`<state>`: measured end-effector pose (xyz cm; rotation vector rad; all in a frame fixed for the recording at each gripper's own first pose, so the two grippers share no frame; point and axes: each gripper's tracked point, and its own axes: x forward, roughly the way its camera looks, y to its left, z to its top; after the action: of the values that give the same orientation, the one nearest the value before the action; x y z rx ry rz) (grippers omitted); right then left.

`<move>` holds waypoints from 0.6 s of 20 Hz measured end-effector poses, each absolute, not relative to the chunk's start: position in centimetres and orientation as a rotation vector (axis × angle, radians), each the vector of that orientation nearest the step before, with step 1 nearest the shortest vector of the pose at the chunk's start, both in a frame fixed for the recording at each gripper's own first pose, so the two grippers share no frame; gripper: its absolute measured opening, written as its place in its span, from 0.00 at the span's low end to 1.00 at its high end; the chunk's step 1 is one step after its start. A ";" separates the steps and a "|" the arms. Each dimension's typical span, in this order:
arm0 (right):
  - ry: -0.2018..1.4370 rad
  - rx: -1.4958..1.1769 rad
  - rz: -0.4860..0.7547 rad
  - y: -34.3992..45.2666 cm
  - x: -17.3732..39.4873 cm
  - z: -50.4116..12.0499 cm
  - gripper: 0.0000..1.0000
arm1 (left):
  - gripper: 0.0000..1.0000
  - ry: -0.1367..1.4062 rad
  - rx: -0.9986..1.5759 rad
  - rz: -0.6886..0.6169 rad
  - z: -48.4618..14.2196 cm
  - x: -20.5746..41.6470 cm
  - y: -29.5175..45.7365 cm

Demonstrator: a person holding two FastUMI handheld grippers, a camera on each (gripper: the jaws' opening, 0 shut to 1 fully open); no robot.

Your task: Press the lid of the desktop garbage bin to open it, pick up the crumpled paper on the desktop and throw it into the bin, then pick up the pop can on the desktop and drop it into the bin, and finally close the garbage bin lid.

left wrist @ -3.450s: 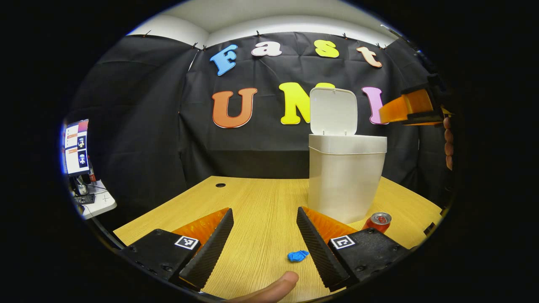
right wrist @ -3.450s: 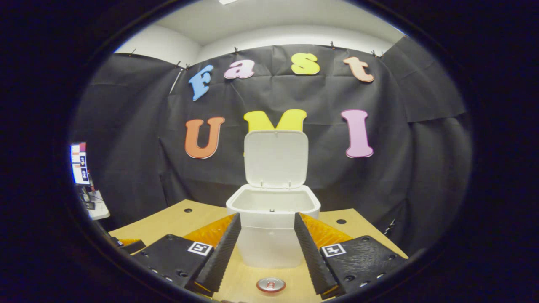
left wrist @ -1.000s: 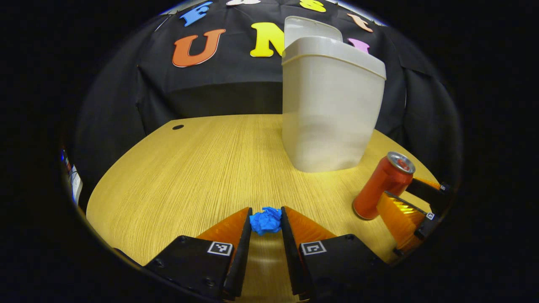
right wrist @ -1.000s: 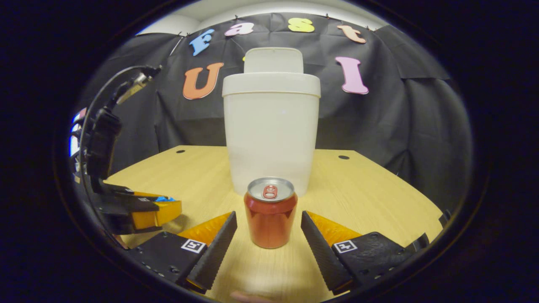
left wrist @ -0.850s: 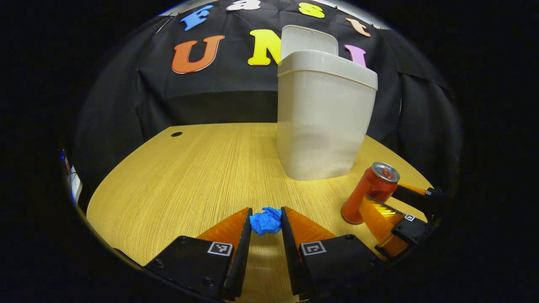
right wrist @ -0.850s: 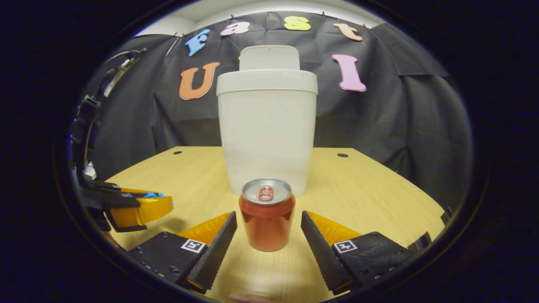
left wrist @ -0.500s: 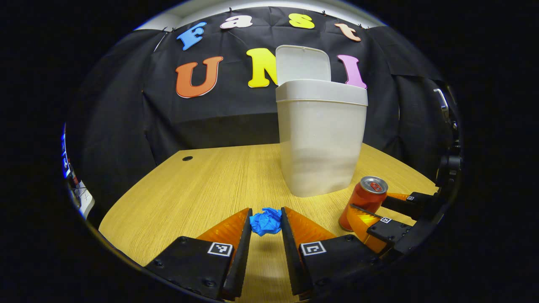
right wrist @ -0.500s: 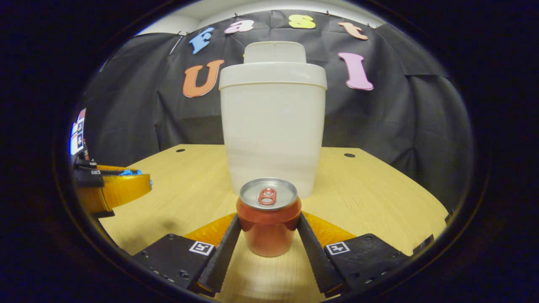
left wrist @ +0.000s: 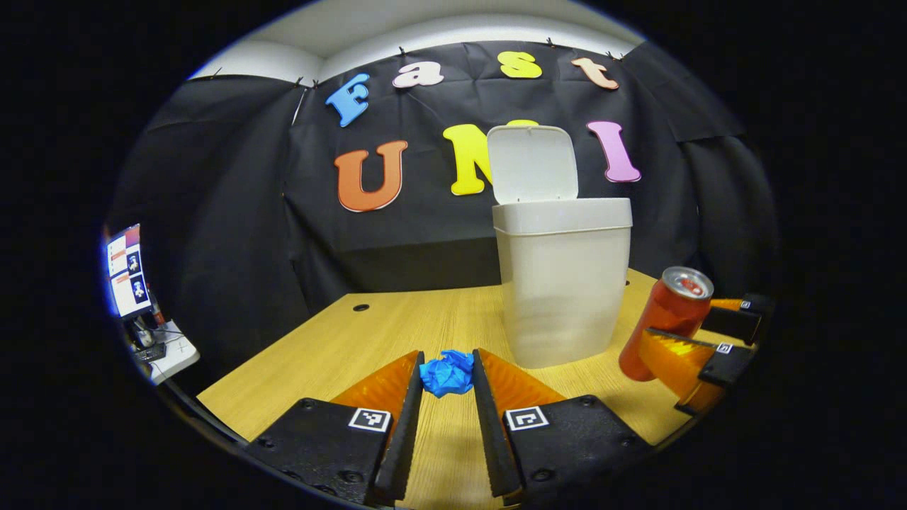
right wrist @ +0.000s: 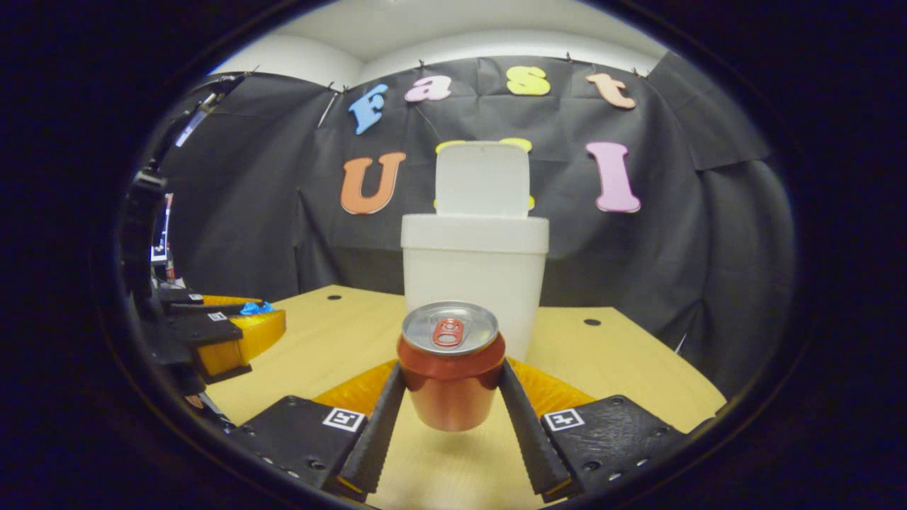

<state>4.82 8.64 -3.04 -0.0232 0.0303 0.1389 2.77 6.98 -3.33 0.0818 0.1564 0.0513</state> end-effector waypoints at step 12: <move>-0.051 0.067 0.033 -2.2 1.5 3.7 0.77 | 0.48 0.060 0.006 0.015 4.8 -1.3 1.6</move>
<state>1.46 -2.19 3.66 0.0672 -0.0510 0.0327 -1.29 1.59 4.78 0.0059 0.0596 0.0146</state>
